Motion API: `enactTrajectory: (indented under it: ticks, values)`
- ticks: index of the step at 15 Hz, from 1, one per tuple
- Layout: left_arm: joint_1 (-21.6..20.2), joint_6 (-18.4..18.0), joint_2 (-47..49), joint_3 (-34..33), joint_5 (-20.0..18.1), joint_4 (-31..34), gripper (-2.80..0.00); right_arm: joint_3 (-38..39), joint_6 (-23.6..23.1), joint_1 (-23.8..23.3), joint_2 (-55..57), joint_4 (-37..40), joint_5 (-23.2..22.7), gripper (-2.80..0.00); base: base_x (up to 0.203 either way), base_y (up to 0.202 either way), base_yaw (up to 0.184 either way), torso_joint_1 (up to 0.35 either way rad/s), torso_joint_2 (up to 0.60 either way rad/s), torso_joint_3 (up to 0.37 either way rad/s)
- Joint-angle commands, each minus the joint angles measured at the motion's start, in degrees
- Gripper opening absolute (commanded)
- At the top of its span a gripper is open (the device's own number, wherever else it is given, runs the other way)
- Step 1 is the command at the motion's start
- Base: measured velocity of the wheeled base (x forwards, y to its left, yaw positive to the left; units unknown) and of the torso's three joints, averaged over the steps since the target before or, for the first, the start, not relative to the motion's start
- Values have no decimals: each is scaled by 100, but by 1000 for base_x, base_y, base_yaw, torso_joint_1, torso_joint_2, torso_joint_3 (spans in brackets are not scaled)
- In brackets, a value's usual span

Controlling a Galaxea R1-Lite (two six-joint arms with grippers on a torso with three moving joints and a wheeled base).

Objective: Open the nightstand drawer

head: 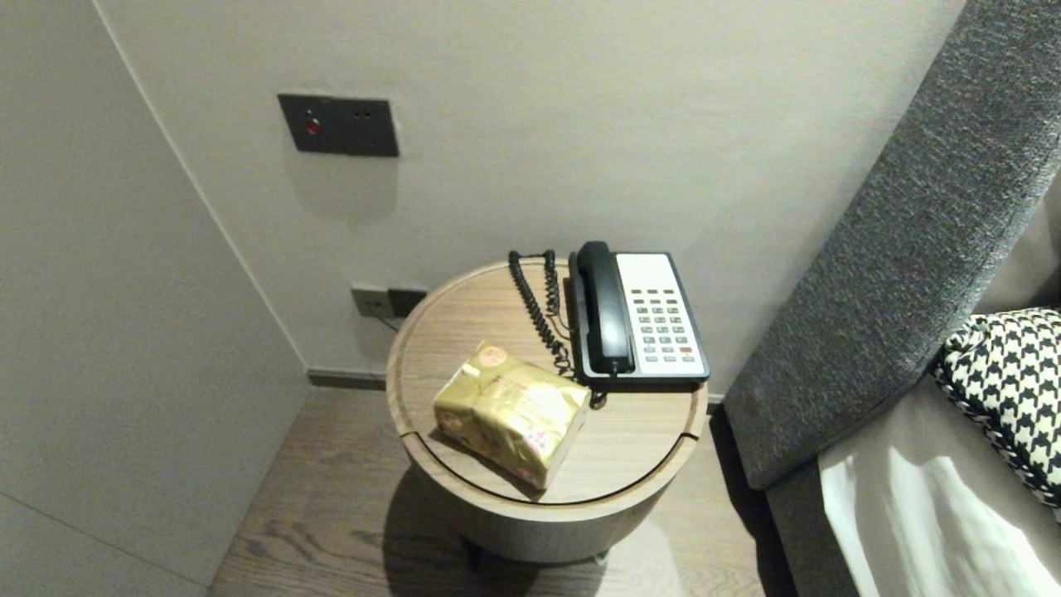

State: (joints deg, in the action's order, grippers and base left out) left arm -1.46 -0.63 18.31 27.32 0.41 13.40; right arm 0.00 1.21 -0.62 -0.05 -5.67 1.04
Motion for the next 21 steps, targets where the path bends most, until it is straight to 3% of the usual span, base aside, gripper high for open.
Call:
enactTrajectory:
  ticks: [1, 4, 8, 9, 11, 14, 19, 21]
  values:
    - [-141, 34, 1384, 1069, 4, 626, -280, 229, -6, 1, -4, -4, 1, -280, 0, 0, 0, 0, 0, 0]
    - [-184, 452, 2444, 2507, -42, 2388, -280, 229, 2, 1, -4, -4, 1, -280, 0, 0, 0, 0, 0, 0]
    - [782, 1420, 3516, 3040, -143, 3399, -280, 229, 2, 1, -4, -4, 1, -280, 0, 0, 0, 0, 0, 0]
    - [936, 1796, 3764, 3078, -316, 3562, -280, 229, 2, 1, -4, -4, 1, -280, 0, 0, 0, 0, 0, 0]
    - [1163, 2219, 4091, 3105, -1100, 3943, -280, 229, 2, 1, -4, -4, 1, -280, 0, 0, 0, 0, 0, 0]
    - [1269, 2490, 4528, 3059, -1525, 3928, -280, 229, 2, 1, -4, -4, 1, -280, 0, 0, 0, 0, 0, 0]
    - [1442, 2572, 5108, 3006, -1498, 3267, -280, 229, 2, 1, -4, -4, 1, -280, 0, 0, 0, 0, 0, 0]
    - [1804, 2940, 5421, 2996, -1476, 2938, -280, 229, 2, 1, -4, -4, 1, -280, 0, 0, 0, 0, 0, 0]
